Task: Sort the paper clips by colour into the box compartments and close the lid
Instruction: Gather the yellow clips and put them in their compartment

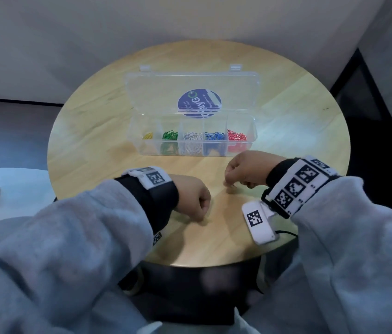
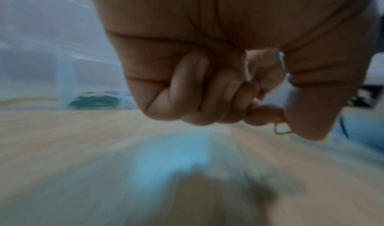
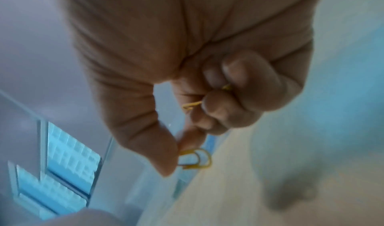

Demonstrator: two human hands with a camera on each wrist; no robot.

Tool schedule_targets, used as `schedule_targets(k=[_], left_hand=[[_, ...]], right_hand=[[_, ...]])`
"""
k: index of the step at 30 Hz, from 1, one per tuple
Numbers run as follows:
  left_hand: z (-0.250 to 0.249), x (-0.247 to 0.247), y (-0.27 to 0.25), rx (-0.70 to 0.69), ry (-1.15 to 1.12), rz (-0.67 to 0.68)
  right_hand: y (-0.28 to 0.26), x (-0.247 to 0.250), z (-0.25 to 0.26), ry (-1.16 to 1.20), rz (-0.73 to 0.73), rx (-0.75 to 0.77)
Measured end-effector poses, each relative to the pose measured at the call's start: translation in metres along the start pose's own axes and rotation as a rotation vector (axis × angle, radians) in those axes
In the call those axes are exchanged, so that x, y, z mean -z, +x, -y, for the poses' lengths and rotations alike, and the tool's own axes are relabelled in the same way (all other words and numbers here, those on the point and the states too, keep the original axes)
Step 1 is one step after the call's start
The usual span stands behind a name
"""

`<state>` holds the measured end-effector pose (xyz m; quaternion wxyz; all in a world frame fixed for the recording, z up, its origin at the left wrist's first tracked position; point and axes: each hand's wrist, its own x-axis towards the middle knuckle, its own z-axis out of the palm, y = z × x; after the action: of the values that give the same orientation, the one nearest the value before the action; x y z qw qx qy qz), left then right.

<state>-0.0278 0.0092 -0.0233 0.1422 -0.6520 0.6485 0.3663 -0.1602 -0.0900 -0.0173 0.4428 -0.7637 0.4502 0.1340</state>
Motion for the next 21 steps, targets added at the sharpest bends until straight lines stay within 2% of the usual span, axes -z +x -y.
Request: schedule_targets(k=[5, 9, 14, 16, 21], left_hand=[[0.030, 0.022, -0.018, 0.085, -0.273, -0.184], [0.062, 0.045, -0.030, 0.197, -0.538, -0.393], [0.084, 0.069, -0.030, 0.290, -0.729, -0.675], [0.089, 0.074, -0.026, 0.304, -0.745, -0.735], [0.106, 0.078, -0.014, 0.393, -0.517, -0.807]], right_hand=[[-0.008, 0.009, 0.009, 0.404, 0.033, 0.048], [-0.012, 0.006, 0.014, 0.502, 0.040, 0.060], [-0.012, -0.001, 0.020, 0.615, 0.035, 0.061], [-0.010, -0.002, 0.023, 0.690, 0.033, 0.070], [-0.011, 0.002, 0.032, 0.769, 0.030, 0.101]])
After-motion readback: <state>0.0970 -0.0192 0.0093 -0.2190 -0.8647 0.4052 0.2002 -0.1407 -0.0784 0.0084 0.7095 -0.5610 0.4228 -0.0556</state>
